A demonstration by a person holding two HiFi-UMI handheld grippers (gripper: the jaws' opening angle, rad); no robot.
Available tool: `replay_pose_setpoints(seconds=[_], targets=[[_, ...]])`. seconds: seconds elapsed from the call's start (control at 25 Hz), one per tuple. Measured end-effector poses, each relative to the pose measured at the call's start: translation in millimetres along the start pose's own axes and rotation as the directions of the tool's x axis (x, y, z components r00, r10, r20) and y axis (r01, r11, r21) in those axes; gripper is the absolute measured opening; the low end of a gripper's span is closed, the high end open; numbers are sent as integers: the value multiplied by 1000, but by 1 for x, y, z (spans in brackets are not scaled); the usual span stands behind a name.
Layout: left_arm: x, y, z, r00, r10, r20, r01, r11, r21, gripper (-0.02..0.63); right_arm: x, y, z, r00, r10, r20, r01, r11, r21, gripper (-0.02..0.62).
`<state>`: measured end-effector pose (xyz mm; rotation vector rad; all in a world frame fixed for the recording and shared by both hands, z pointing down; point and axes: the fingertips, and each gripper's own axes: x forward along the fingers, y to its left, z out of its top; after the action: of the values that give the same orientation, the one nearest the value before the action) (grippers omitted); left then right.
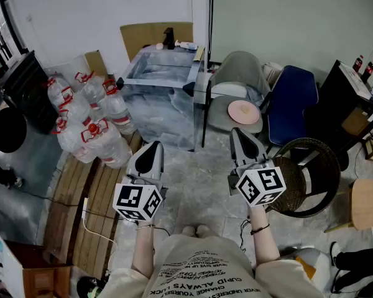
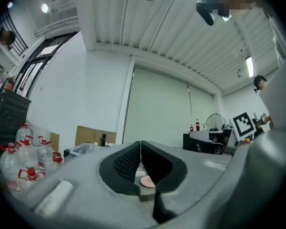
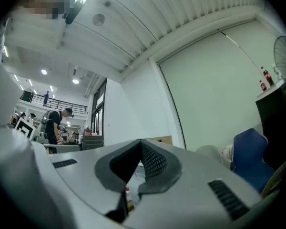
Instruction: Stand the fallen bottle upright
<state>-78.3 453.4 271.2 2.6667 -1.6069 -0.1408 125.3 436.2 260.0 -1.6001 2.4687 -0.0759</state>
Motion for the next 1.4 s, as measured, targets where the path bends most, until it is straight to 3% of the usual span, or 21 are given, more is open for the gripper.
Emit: replay_pose_setpoints(seconds=[0.24, 0.6, 0.76, 1.08, 1.4], targets=[[2, -1, -2, 1000, 5, -2, -5, 1000, 3, 25, 1, -7, -2, 1000, -8, 10, 8, 1000, 15, 2], [6, -8, 0, 1000, 22, 10, -23, 1000, 13, 25, 3, -27, -11, 1000, 9, 8, -10, 993, 117, 3], [11, -15, -2, 1000, 27, 15, -27, 1000, 16, 25, 1, -34, -15, 1000, 24, -1, -24, 994, 104, 15], [21, -31, -12, 1000, 26, 2, -26, 1000, 12, 25, 4, -41, -14, 998, 65, 4, -65, 995, 77, 261], [36, -28, -17, 999, 33, -22, -32, 999, 12, 25, 18, -53, -24, 998, 43, -40, -43, 999, 21, 308]])
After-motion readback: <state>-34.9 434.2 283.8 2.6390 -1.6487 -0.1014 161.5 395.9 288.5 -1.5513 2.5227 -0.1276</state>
